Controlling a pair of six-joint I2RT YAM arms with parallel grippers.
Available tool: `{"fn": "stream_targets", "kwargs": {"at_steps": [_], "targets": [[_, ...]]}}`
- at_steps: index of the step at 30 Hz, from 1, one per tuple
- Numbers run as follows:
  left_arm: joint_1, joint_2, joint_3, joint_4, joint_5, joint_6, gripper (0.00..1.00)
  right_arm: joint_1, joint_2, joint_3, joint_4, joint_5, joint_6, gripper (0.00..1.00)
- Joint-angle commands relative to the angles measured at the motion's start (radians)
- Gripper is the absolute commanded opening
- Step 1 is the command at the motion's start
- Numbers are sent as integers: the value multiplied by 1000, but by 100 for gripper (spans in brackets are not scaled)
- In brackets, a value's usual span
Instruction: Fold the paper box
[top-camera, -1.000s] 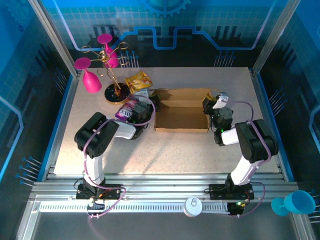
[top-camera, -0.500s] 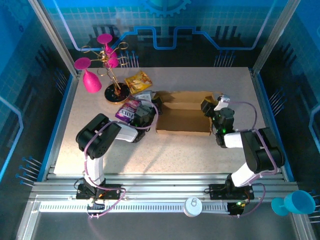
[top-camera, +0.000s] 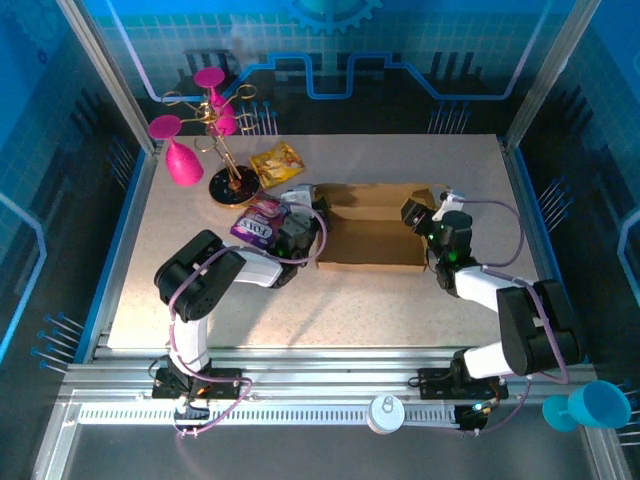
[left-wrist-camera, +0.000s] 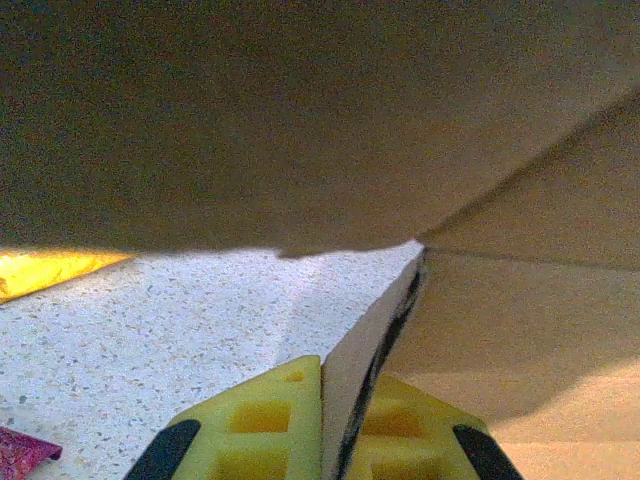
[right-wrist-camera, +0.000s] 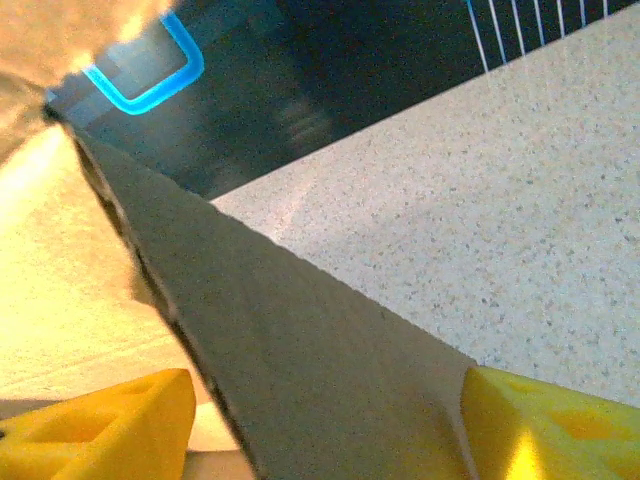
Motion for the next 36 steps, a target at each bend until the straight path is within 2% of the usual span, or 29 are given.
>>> {"fn": "stream_targets", "kwargs": {"at_steps": [1,9,21,24,28,32,36], "targets": [[-21,9,12,-134,-64,31,0,11,-41,7,-102,3,32,74],[-28,23,50,-168,-101,58,0,0,-113,-4,-204,-19,28,75],[-30,45,74,-171,-102,87,0,12,-313,-40,-404,-24,154,75],[-33,54,89,-178,-98,100,0,24,-383,-28,-514,2,185,72],[-34,61,105,-190,-102,106,0,40,-480,58,-711,86,232,65],[-34,65,114,-192,-105,110,0,19,-503,203,-888,199,278,57],[-34,68,120,-200,-102,114,0,-56,-436,374,-968,162,314,57]]}}
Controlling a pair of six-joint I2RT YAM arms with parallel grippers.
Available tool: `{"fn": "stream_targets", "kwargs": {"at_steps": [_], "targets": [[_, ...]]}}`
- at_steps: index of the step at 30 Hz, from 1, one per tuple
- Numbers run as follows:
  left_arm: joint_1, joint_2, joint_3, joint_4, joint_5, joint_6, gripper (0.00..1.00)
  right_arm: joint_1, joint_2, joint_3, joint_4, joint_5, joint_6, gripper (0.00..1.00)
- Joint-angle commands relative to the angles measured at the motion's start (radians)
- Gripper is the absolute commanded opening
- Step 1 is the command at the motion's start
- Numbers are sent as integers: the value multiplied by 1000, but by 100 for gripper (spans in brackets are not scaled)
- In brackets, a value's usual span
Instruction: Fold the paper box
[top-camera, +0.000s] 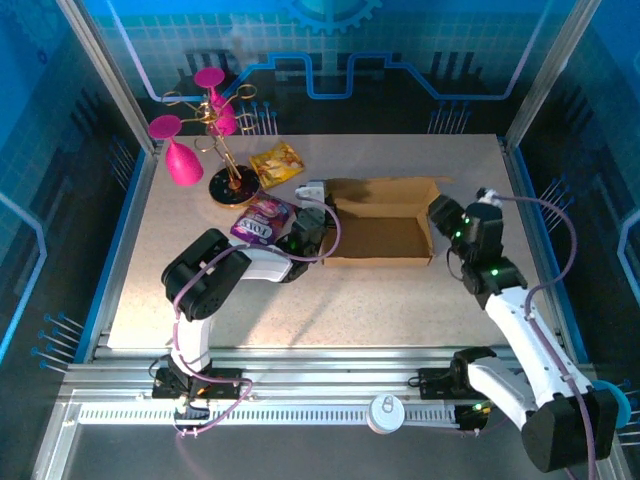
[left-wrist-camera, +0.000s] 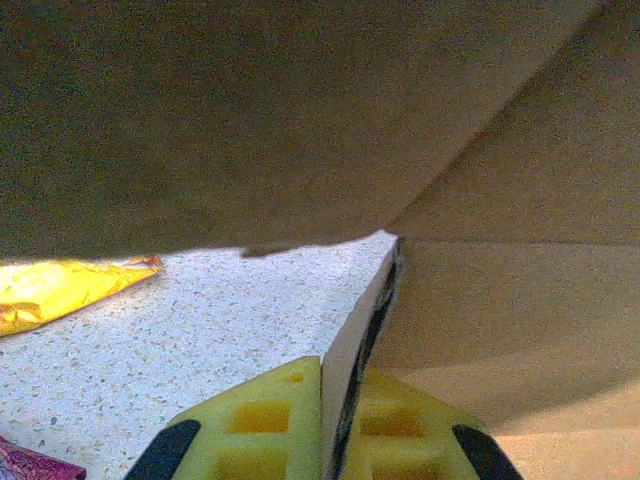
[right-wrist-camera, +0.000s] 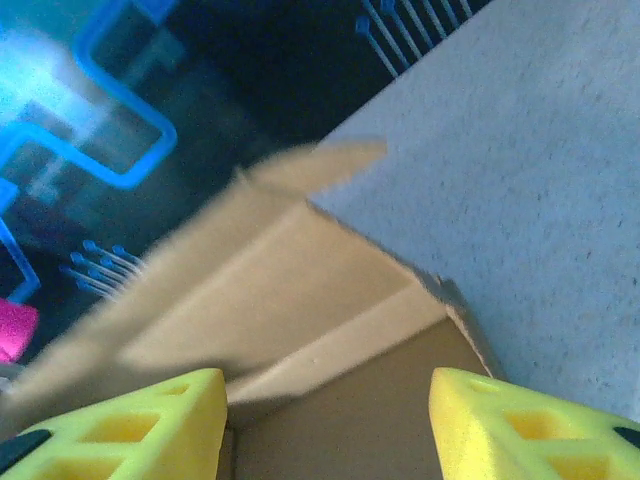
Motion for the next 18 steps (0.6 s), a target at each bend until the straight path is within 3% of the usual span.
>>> {"fn": "stream_targets", "kwargs": {"at_steps": [1,7,10,18], "targets": [[-5,34,12,-78,-11,13,0,-53,55,148,-146,26,62,57],[-5,40,22,-85,-11,14,0,-166,217,310,-185,-77,169,63],[-5,45,30,-88,-6,20,0,-225,345,388,-195,-200,234,63],[-5,63,53,-85,-4,13,0,-237,698,582,-238,-517,377,62]]}}
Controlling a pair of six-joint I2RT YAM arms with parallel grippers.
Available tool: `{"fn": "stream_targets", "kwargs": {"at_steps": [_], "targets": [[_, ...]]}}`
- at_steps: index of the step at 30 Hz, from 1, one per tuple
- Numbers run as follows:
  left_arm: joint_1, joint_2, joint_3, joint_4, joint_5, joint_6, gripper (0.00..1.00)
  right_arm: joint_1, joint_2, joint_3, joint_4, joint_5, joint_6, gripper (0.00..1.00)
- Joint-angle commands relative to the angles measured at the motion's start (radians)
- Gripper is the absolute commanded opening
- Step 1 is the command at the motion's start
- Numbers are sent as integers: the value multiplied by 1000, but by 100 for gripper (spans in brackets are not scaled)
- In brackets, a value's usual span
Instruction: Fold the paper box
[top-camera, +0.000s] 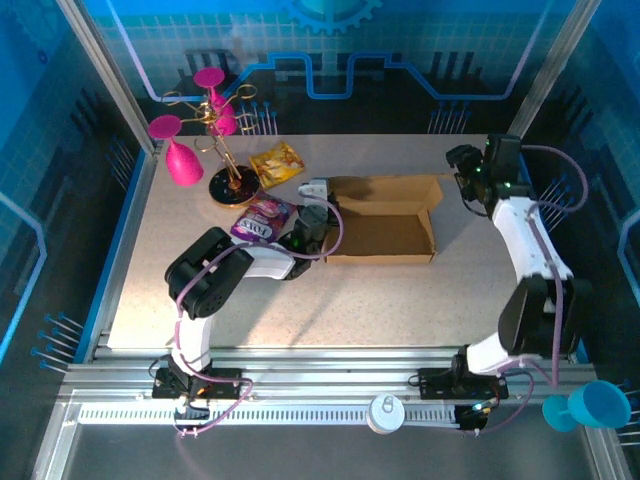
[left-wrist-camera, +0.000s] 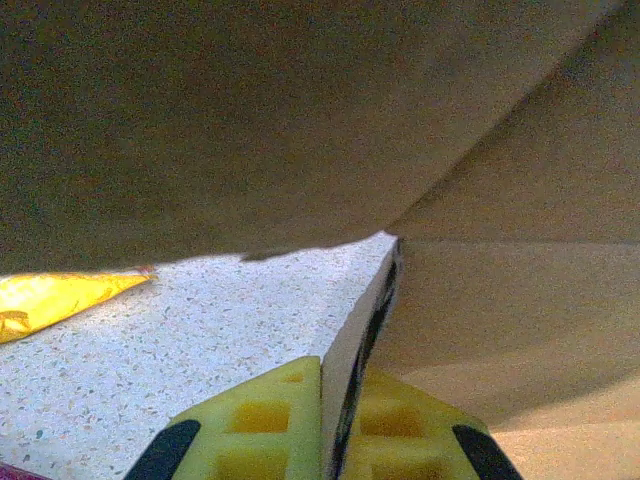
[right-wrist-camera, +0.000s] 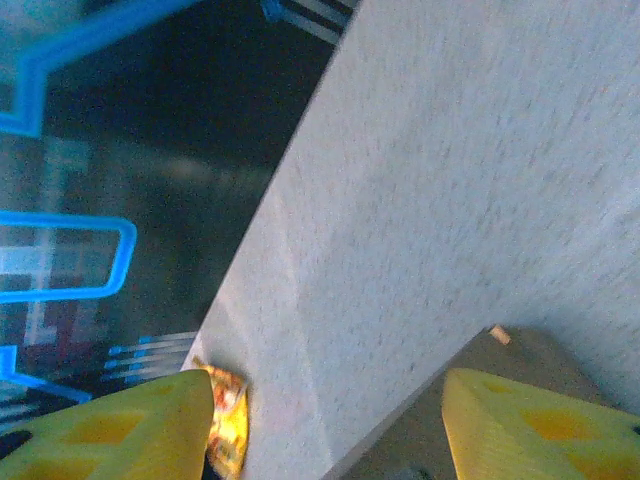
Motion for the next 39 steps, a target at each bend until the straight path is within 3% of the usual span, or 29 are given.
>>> {"fn": "stream_targets", "kwargs": {"at_steps": [1,8,22,25,29,35,39], "targets": [[-5,41,11,-63,-3,7,0,1,79,48,-39,-188,108,62],[-4,58,20,-46,7,-20,0,13,117,30,-27,-287,168,64],[-3,48,1,-77,19,-171,5,12,37,-101,-59,-290,93,59],[-5,29,-18,-76,28,-186,14,14,23,-103,-75,-278,50,58],[-5,-19,-38,-93,35,-207,37,14,1,-116,-76,-267,15,57],[-7,-108,-74,-182,86,-304,53,17,-13,-141,-68,-257,-7,52],[-6,-152,-118,-231,133,-383,57,20,-20,-173,-50,-260,-7,51]]}}
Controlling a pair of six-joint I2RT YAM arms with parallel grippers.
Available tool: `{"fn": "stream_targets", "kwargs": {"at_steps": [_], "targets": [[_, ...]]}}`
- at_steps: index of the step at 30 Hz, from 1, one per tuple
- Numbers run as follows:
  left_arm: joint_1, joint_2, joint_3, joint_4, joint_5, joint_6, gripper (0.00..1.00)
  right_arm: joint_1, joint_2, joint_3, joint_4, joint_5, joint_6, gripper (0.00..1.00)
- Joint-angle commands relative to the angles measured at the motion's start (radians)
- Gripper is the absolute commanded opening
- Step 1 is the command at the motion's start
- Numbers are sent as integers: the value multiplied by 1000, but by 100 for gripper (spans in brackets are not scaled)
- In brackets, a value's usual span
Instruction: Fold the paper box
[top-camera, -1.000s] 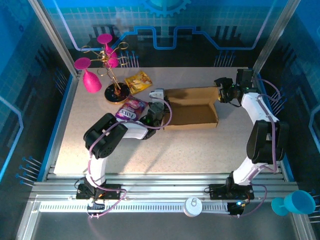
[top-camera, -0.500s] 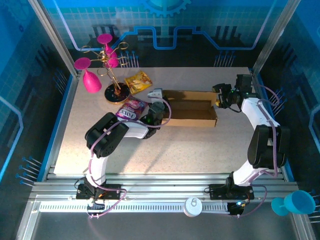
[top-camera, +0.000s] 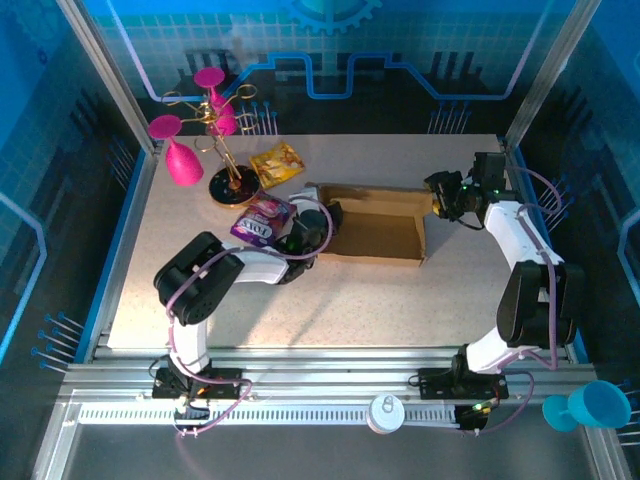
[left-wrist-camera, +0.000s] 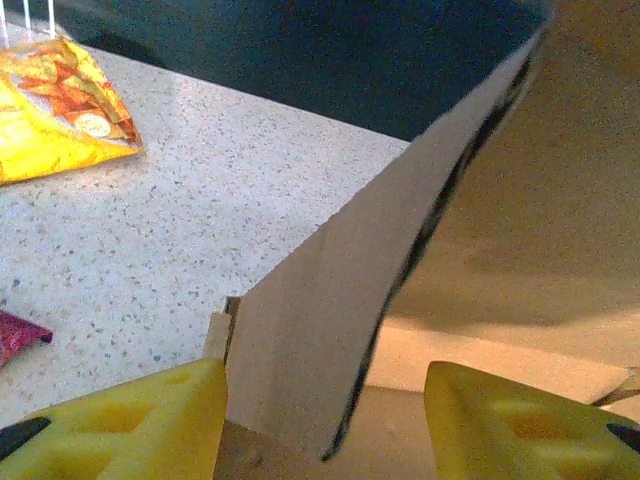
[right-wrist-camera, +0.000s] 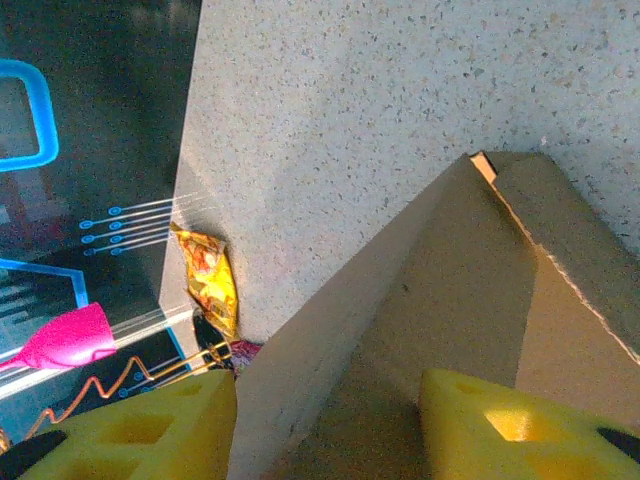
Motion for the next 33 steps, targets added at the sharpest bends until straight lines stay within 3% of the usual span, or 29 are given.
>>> {"fn": "stream_targets", "kwargs": {"at_steps": [1,5,9,20,27,30,33], "targets": [[-4,-60,-40,-62,58,-98,58,11,-18,-43,-17,-9,-25,50],[-1,-82,-77,-56,108,-156,60,10,-32,-74,1,-1,-25,50],[-3,-116,-93,-81,173,-221,72,4,-38,-89,4,0,-36,49],[-12,-376,-166,-407,326,-500,70,4,-29,-96,21,-2,-41,48],[-10,-608,-20,-857,298,-647,61,3,-24,-94,9,2,-62,46],[67,-585,162,-1080,371,-657,57,3,-25,-97,6,7,-69,46],[155,-492,352,-1272,457,-652,60,4,-25,-98,-1,13,-87,46]]}}
